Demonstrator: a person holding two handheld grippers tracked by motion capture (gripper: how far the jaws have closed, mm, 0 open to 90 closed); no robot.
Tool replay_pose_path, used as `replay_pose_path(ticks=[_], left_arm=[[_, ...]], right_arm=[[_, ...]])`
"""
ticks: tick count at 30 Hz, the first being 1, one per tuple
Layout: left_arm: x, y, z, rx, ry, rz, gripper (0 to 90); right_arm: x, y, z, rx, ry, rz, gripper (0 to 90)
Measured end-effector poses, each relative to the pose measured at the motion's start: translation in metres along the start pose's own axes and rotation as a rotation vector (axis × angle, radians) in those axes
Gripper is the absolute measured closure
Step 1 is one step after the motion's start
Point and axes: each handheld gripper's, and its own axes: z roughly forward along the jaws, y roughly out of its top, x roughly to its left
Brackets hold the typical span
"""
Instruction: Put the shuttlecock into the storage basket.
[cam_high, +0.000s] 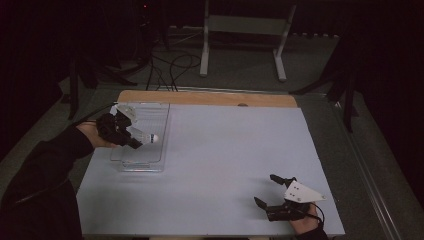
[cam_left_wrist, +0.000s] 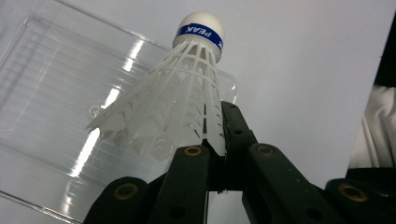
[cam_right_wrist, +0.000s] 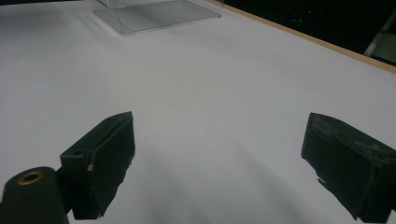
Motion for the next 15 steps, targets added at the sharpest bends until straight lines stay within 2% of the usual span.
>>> replay_pose_path(ticks=[8, 15], left_arm=[[0.007, -0.006, 0.015, 0.02, 0.001, 0.008, 90.0], [0.013, -0.011, 0.028, 0.023, 0.006, -0.003, 90.0]], right_arm=[[0.0, 0.0, 0.0, 0.002, 0.001, 0.0, 9.7], [0.0, 0.0, 0.0, 0.001, 0.003, 0.0, 9.7]])
